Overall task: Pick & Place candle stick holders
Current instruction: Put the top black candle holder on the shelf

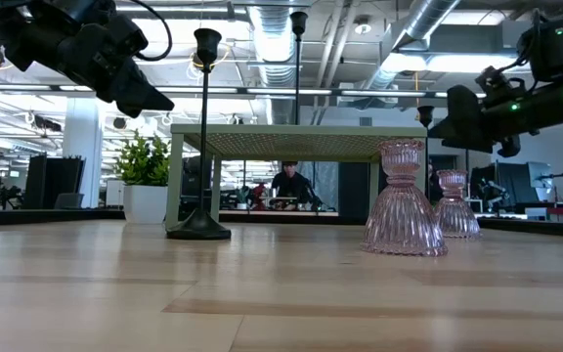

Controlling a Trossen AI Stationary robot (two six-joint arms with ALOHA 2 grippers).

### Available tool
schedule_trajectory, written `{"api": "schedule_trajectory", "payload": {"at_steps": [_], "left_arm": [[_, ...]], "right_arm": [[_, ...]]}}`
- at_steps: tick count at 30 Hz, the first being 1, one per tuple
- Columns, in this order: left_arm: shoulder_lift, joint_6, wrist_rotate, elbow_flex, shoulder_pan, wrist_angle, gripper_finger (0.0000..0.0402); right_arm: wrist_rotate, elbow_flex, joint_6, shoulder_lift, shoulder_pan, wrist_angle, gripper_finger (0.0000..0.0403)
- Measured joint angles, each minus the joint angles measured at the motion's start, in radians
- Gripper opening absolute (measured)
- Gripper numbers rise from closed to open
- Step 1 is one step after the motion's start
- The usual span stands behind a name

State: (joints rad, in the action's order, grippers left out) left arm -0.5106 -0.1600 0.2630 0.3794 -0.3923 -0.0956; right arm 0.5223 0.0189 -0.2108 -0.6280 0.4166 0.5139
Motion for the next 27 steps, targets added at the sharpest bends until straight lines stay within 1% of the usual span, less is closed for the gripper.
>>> {"api": "schedule_trajectory", "payload": {"at_steps": [10,22,25,27], "left_arm": [[0.000,0.000,0.000,0.000,0.000,0.001,0.0012],[0.000,0.000,0.000,0.000,0.000,0.006,0.0012],[0.000,0.000,0.000,0.000,0.000,0.006,0.0012],[0.000,0.000,0.000,0.000,0.000,0.006,0.0012]], "right_arm": [[0.002,0.003,-0.026,-0.192,0.063,0.217,0.0227],[0.005,0.121,-0.018,-0.441,0.151,0.224,0.0225],[0.006,0.142,-0.018,-0.489,0.172,0.226,0.0216],[0.006,0.152,-0.018,-0.512,0.176,0.227,0.0200]]}}
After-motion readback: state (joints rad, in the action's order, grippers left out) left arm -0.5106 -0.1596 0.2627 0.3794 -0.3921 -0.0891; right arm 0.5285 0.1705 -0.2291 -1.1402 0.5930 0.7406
